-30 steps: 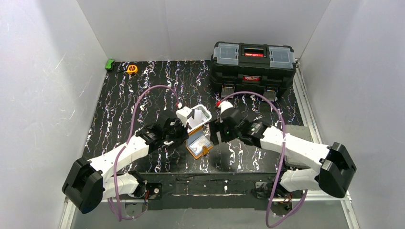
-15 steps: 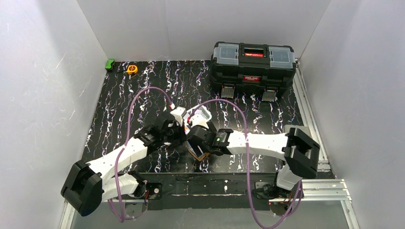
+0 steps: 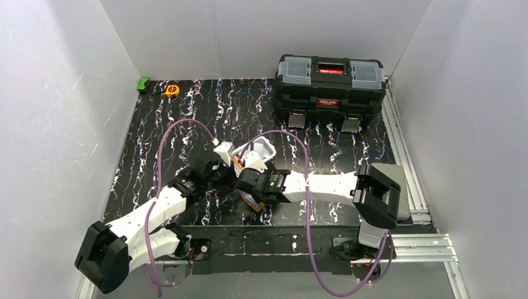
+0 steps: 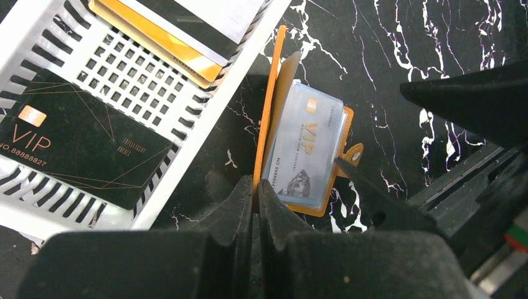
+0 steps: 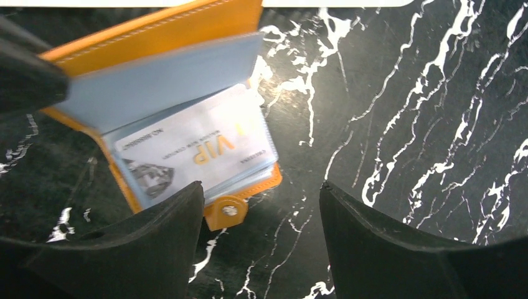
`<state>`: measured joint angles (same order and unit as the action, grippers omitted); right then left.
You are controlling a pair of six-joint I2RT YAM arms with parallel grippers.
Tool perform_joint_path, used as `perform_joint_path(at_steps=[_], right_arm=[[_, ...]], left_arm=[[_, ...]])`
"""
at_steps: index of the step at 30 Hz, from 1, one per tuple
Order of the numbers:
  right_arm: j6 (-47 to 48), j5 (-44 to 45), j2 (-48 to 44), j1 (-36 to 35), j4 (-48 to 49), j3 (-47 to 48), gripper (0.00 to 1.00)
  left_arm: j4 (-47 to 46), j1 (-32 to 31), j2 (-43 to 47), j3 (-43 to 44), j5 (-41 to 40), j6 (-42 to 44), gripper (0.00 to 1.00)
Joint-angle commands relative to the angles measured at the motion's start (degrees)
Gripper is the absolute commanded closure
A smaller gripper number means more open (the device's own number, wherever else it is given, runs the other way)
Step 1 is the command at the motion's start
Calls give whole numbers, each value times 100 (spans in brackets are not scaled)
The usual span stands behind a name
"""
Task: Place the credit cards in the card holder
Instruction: Close the card holder at the center of the board.
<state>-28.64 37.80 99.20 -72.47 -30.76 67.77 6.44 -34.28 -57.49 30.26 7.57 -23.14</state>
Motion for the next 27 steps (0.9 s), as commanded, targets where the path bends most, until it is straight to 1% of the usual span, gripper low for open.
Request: perform_joint_path(at_steps=[1, 7, 10, 12, 14, 16, 21, 27], right_arm=[[58, 38, 159, -129, -52, 345, 25], [-65, -65, 267, -130, -336, 375, 27], [-215, -33, 231, -132, -399, 275, 30], [-273, -14, 212, -134, -398, 224, 34], [-313, -6, 209, -134, -440, 213, 42], [-314, -28, 191, -133, -464, 175, 47], [-458, -27, 76, -130, -548, 32, 57], [-643, -133, -63, -119, -703, -74, 64]], left_arm=[[12, 40, 157, -83, -75, -117, 100], [-14, 110, 214, -115, -44, -190, 100], [-52, 116, 244, -159, -3, -209, 100], [-55, 115, 257, -176, 3, -209, 100], [-55, 123, 277, -183, -8, -200, 100], [-56, 124, 281, -200, -16, -207, 100], [-64, 124, 291, -214, 7, -207, 100], [-73, 124, 291, -232, 51, -191, 100]])
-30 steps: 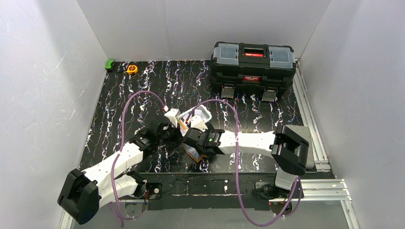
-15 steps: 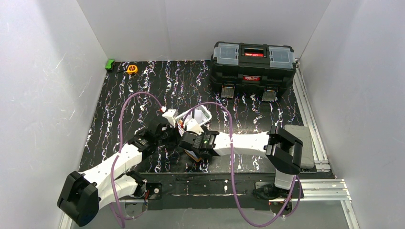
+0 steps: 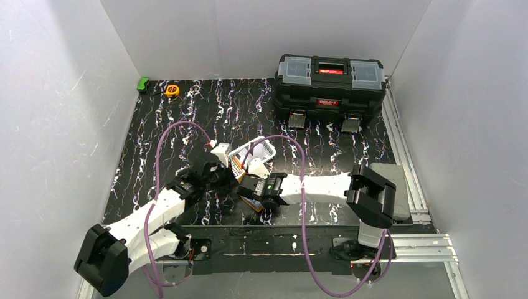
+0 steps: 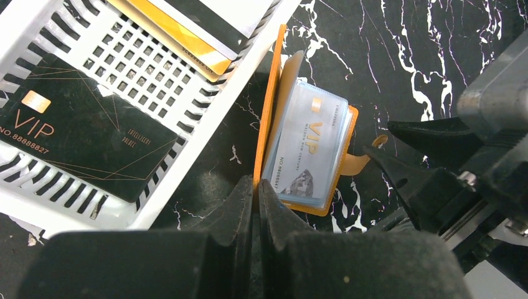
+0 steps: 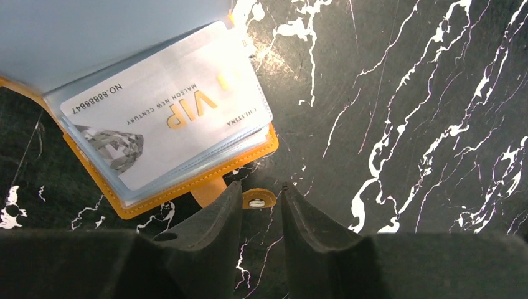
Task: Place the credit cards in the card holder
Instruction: Close the card holder at the center of the board.
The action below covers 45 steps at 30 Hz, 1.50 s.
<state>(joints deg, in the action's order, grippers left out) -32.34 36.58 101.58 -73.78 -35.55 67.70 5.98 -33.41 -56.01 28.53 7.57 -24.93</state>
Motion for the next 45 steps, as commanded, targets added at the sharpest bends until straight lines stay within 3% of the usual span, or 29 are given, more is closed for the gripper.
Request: perform_joint_path(at_steps=[1, 7, 23, 36, 45], right_arm=[[-292, -49, -324, 12, -254, -100, 65], [-391, -465, -560, 89, -187, -388, 64], [-86, -3299, -971, 902, 583, -1076, 48], [-188, -5538, -1348, 2251, 1700, -1927, 50], [-22, -6618, -1663, 2622, 1722, -1751, 38]], left_arm=[[-27, 36, 143, -58, 60, -12, 100], [-96, 36, 197, -125, 107, -25, 100], [-123, 36, 173, -72, 170, -8, 100], [-150, 88, 168, -55, 269, -24, 100], [-185, 89, 168, -67, 349, 32, 100]])
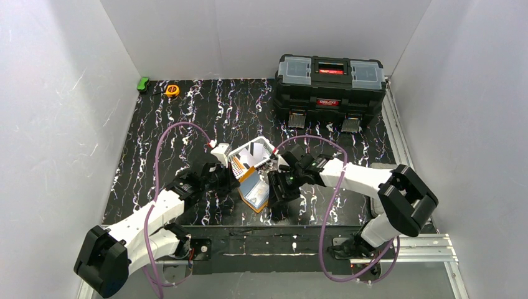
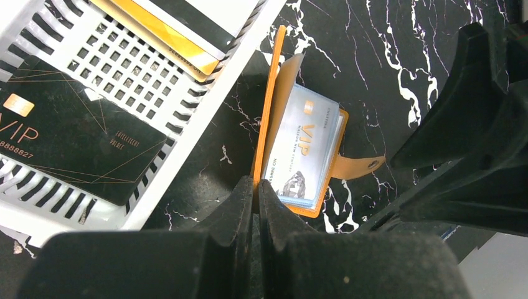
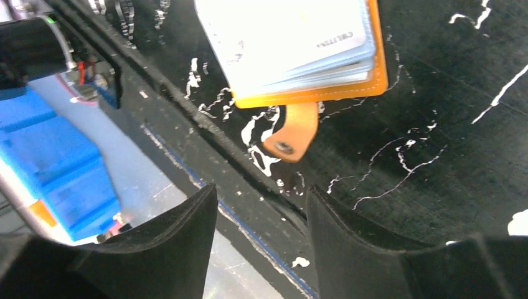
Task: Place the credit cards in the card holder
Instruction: Close the card holder at the center of the board.
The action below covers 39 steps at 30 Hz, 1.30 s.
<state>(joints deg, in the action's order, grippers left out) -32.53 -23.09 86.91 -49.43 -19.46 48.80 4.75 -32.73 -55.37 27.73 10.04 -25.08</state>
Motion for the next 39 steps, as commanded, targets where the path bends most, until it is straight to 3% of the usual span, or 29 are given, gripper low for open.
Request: perform_joint_path(at_steps=[1, 5, 9, 22, 34, 39], right_arm=[[-74, -713, -158, 245, 91, 160, 36], [-244, -970, 179, 393, -145, 354, 33], [-321, -1447, 775, 542, -308, 493, 39], [-887, -1857, 1039, 793, -123, 667, 41], [-1265, -768, 1198, 917, -1060, 1141, 40], [-1316, -296, 1261, 895, -1450, 1426, 45]], left_arm=[[-71, 21, 102, 9, 103, 47, 100], [-84, 26, 114, 11, 129, 66, 100], [-97, 22, 116, 16, 174, 124, 100], [-176, 22, 199, -3, 331, 161, 100], [-177, 21, 242, -26, 281, 127, 100], [99, 21, 227, 51, 28, 16, 100]])
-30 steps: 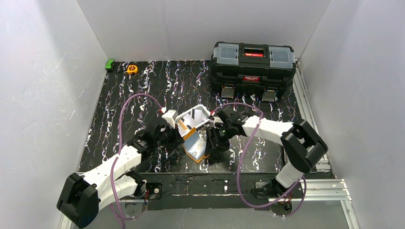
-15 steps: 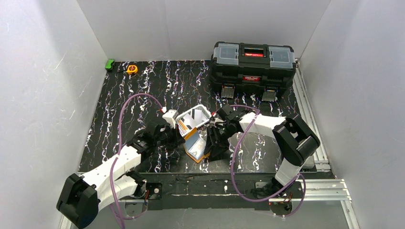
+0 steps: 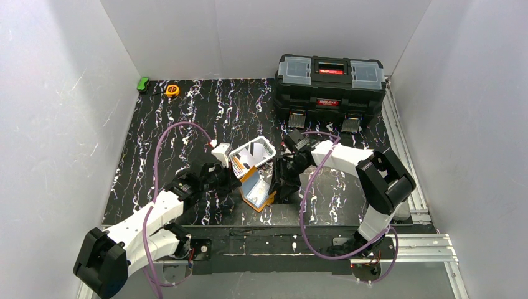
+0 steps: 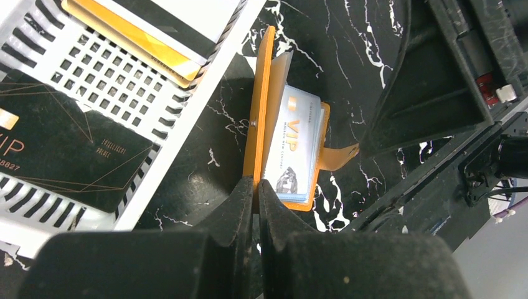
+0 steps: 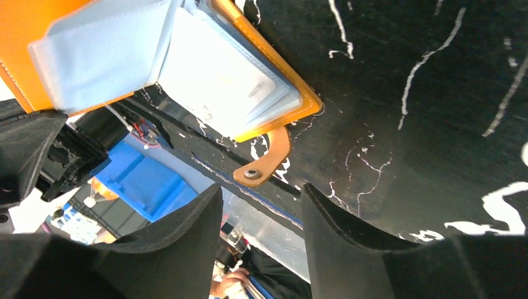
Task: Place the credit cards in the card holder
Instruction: Close the card holder at the center of the board.
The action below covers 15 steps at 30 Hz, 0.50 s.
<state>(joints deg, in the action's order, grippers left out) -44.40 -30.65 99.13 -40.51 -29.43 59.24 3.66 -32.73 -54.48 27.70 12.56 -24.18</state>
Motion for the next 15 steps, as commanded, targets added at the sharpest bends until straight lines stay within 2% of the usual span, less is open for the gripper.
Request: perform_joint_path(at_steps=[1, 7, 15], right_arm=[[-136, 546, 27, -11, -520, 419, 45], [-126, 890, 6, -141, -773, 588, 46], [-81, 910, 248, -250, -862, 785, 48]], left_arm=[[247, 21, 129, 58, -279, -88, 100], [254, 22, 1, 83, -332, -266, 100], [209, 21, -24, 147, -327, -310, 100]])
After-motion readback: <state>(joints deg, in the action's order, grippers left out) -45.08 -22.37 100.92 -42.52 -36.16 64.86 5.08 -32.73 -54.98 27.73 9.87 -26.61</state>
